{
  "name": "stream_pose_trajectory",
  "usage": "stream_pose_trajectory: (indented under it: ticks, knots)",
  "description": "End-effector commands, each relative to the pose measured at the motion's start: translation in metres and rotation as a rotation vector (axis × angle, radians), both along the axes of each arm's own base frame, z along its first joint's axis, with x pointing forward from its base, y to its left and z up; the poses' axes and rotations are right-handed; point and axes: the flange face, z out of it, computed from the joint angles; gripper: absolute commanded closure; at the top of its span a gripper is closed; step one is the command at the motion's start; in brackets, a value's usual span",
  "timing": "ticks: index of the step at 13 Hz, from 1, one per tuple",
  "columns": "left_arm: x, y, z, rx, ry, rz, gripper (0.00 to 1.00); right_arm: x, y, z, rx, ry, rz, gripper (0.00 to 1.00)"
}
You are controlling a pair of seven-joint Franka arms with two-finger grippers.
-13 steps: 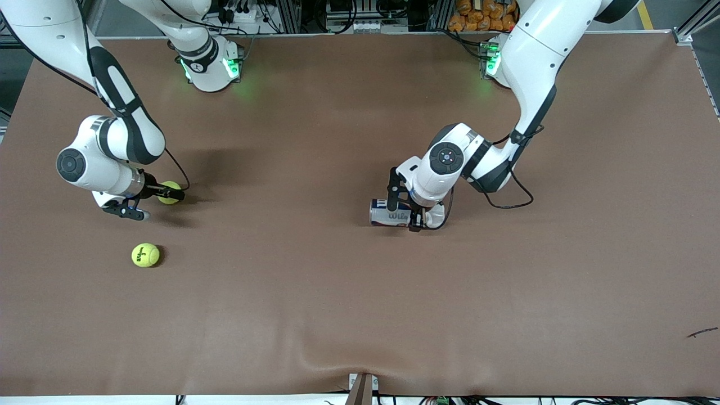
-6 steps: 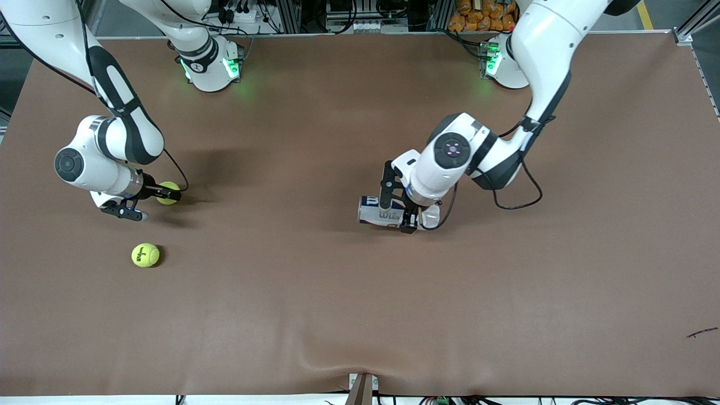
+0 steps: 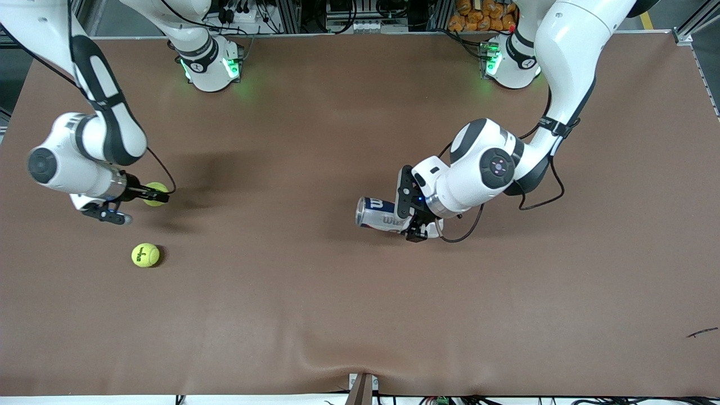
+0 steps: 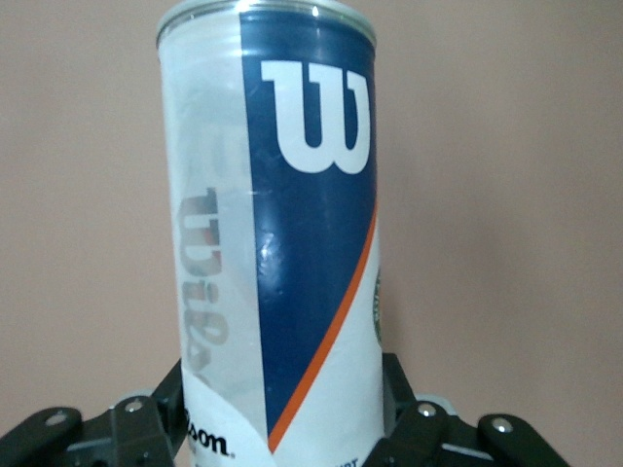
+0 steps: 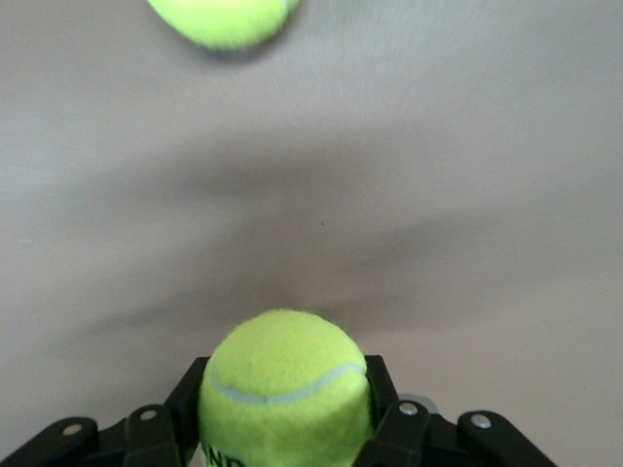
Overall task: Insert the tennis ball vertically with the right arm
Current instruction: 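Lift the can upright with the left gripper while the right gripper lifts the ball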
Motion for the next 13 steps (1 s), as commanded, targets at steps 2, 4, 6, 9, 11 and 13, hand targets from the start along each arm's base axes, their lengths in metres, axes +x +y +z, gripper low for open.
stream_pose_trajectory:
  ticks: [2,4,6,9,11,13]
  knots:
    - [0.023,0.014,0.010,-0.192,0.022,-0.016,0.23,0.025,-0.007,0.077,0.013,-0.001,-0.006,0.40]
    - [0.027,0.018,0.008,-0.326,0.039,-0.009,0.23,0.038,-0.009,0.108,0.013,-0.017,0.005,0.40]
    - [0.028,0.018,-0.001,-0.489,0.043,-0.003,0.23,0.049,-0.010,0.135,0.011,-0.033,0.010,0.40]
    - [0.025,0.009,-0.027,-0.657,0.067,0.040,0.22,0.064,-0.006,0.166,0.011,-0.062,0.018,0.40]
    - [0.017,-0.012,-0.037,-0.765,0.072,0.061,0.23,0.068,0.001,0.181,0.068,-0.060,-0.005,0.40]
    - [0.009,-0.030,-0.041,-0.828,0.078,0.078,0.22,0.071,0.007,0.196,0.088,-0.057,-0.007,0.40]
